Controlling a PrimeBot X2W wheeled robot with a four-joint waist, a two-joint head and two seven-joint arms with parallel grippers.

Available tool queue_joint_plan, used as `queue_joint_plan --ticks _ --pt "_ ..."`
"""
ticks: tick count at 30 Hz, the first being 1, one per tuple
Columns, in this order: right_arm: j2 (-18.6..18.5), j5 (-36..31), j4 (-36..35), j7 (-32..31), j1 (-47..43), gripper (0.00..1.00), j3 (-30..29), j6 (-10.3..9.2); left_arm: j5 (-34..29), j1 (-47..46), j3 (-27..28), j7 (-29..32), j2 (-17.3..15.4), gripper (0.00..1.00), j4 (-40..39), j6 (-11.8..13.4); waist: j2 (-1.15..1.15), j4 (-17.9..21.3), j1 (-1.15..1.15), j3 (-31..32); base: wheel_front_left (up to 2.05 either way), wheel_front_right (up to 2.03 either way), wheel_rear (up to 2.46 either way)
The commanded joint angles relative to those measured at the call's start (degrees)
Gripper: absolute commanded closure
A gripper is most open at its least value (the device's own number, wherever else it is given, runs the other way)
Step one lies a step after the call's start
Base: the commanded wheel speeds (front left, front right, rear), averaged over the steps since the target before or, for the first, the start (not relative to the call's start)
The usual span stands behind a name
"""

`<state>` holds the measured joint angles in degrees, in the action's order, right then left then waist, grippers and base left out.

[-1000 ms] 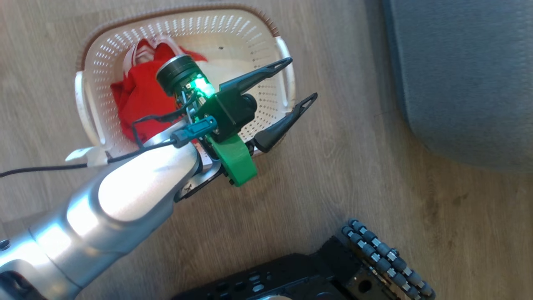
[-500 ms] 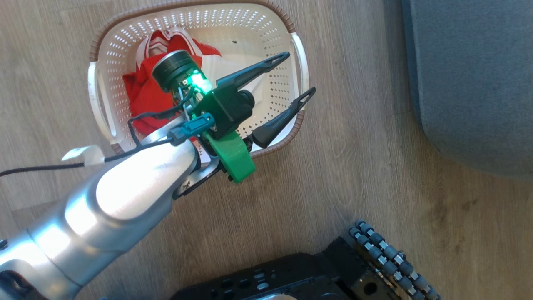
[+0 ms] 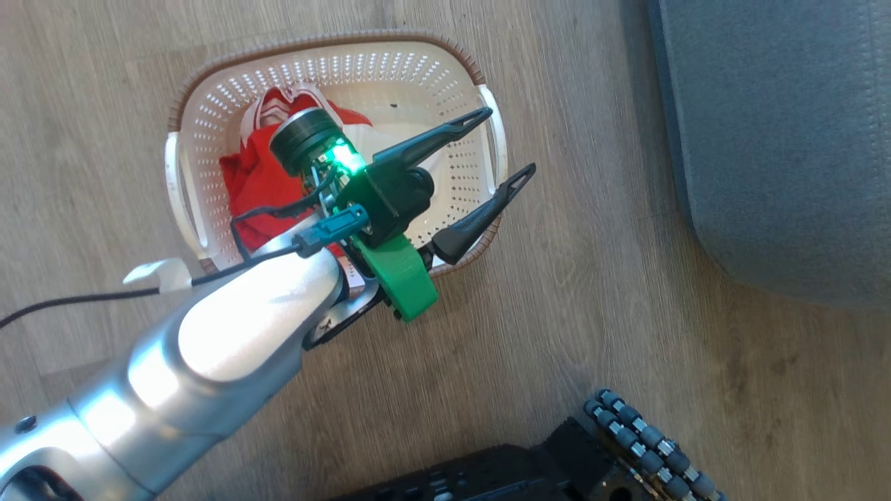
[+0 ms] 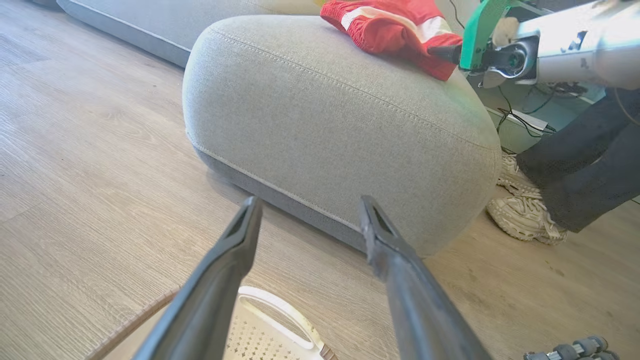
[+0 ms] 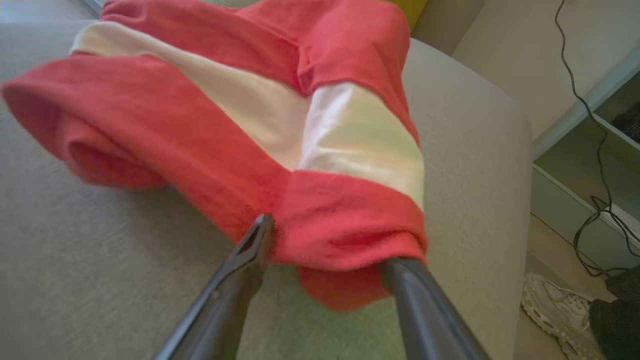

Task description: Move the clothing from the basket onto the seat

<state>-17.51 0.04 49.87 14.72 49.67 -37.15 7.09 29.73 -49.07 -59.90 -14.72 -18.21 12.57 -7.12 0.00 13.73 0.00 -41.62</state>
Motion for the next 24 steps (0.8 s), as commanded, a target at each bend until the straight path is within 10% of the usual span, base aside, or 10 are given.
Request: queue_joint_plan --ticks 1,24 --pt "-1.04 1.02 -2.88 0.27 -2.32 0.0 1.53 0.4 -0.5 0.37 2.24 -0.28 0.11 0.0 -1.46 -0.36 0.0 -0.24 0.0 0.78 0.0 0.0 0.0" --pt "5.72 10.17 -25.62 0.28 -19.58 0.0 26.55 0.4 -1.44 11.08 12.89 -0.28 3.51 0.0 0.34 -0.36 0.0 -8.09 0.0 15.24 0.0 0.0 0.0"
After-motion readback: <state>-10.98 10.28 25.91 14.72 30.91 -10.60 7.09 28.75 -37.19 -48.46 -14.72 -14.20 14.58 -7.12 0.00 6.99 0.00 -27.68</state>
